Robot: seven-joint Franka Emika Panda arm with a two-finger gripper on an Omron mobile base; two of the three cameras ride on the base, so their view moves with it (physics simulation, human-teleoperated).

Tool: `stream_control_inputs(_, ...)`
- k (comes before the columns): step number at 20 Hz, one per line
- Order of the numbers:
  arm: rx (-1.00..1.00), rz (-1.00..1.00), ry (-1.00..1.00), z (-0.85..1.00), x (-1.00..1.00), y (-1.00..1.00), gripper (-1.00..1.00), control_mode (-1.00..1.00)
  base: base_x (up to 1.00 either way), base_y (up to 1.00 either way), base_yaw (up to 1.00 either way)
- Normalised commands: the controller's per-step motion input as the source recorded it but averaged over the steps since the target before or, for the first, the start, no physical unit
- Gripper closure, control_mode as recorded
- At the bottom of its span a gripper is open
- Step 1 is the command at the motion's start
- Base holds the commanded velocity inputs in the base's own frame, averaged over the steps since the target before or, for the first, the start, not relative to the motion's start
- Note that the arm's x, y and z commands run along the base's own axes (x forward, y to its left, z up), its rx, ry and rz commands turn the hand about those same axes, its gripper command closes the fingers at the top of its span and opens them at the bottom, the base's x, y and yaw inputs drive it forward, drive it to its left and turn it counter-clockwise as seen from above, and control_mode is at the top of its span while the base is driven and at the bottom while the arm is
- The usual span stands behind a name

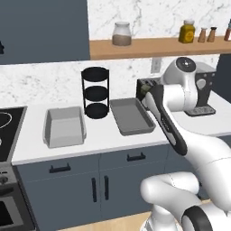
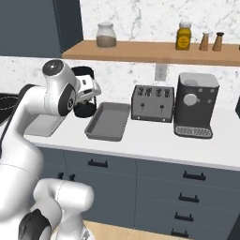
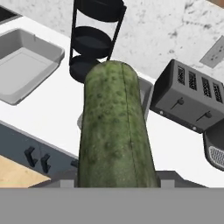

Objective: Place one cucumber and one chicken drumstick in each tupperware on the nearby counter, to pack two identical lunches.

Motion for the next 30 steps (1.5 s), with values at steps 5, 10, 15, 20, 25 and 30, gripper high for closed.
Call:
stream_control_inputs(5,0.00,0.00,0.00,0.00,0.00,0.00,1.00,1.00,0.48,0.06,0.00)
stream_control_inputs(10,-0.05,0.00,0.01,-0.60,0.12,0.03,1.00,-1.00,0.05,0.00,0.00)
stream_control_inputs(15,-0.01,0.00,0.04,-0.30,0.32,0.02,1.00,-1.00,0.00,0.00,0.00)
stream_control_inputs(20,0.00,0.02,0.01,-0.21,0.46,0.00,1.00,-1.00,0.00,0.00,0.00)
stream_control_inputs(25,0.00,0.06,0.01,-0.46,0.37,0.00,1.00,-1.00,0.00,0.00,0.00)
stream_control_inputs(30,0.00,0.05,0.00,-0.72,0.33,0.00,1.00,-1.00,0.00,0.00,0.00)
